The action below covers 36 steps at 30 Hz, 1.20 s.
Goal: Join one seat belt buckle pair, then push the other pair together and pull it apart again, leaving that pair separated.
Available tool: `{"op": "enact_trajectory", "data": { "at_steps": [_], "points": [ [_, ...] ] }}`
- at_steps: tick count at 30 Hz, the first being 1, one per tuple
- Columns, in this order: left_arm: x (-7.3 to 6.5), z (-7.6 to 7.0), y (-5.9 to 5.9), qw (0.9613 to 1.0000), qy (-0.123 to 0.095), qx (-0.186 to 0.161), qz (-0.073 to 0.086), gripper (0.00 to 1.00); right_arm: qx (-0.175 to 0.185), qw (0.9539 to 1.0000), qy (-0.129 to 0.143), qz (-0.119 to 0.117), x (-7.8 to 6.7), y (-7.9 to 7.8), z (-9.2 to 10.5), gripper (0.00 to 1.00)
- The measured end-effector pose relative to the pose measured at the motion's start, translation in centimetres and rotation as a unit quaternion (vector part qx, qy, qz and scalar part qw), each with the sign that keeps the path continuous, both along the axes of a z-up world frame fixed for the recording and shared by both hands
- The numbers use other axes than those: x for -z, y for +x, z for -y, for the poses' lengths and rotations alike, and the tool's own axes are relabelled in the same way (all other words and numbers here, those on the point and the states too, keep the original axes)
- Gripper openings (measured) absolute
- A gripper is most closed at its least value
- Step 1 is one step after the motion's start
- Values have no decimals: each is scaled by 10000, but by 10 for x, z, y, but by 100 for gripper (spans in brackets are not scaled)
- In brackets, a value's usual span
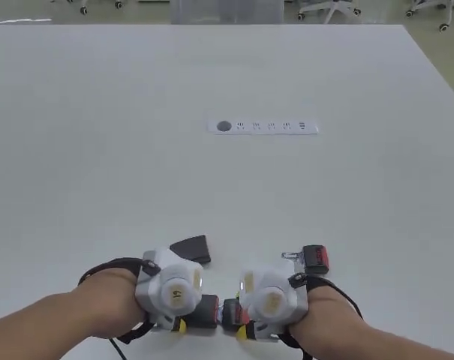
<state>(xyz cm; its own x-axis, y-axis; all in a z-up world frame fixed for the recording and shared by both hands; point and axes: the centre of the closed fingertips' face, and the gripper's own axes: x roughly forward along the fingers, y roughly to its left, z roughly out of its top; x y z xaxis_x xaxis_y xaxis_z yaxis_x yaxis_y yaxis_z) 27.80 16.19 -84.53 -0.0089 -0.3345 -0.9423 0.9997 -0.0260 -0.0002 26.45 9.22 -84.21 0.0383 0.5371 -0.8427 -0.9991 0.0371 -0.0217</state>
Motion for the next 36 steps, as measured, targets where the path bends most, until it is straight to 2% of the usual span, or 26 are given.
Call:
{"op": "enact_trajectory", "data": {
  "at_steps": [4,6,9,12,13,17,19,21,24,28,30,32,36],
  "points": [
    [0,0,0,10000,-49,12,6,33,78,9999,125,-51,-1,1,-1,34],
    [0,-1,1,10000,-75,-55,-2,34,54,9999,162,0,-3,0,-1,35],
    [0,-2,-1,10000,-6,-20,-28,34,129,9997,212,-69,-5,0,-2,35],
    [-2,-4,-1,10000,-29,-38,20,35,213,9994,270,-104,-9,-1,-2,34],
    [-5,-4,1,9999,-71,-75,63,34,217,9991,338,-103,-13,-1,-2,34],
    [-18,-1,3,9987,-364,-358,31,35,324,9983,468,-112,-25,0,-2,35],
    [-27,1,6,9961,-591,-656,-55,37,356,9980,513,-72,-32,2,-1,36],
    [-36,2,11,9934,-751,-868,-70,39,397,9977,548,-59,-37,5,1,36],
    [-51,3,25,9897,-980,-1042,32,38,443,9974,574,-4,-45,10,5,36],
    [-55,2,40,9881,-1013,-1148,174,39,494,9973,530,99,-48,21,16,37],
    [-55,0,51,9872,-996,-1203,311,40,524,9974,478,119,-48,27,24,37],
    [-55,0,59,9864,-986,-1268,354,41,556,9974,443,153,-49,32,31,38],
    [-52,3,74,9867,-935,-1237,491,43,618,9972,346,254,-48,45,50,37]
  ]
}}
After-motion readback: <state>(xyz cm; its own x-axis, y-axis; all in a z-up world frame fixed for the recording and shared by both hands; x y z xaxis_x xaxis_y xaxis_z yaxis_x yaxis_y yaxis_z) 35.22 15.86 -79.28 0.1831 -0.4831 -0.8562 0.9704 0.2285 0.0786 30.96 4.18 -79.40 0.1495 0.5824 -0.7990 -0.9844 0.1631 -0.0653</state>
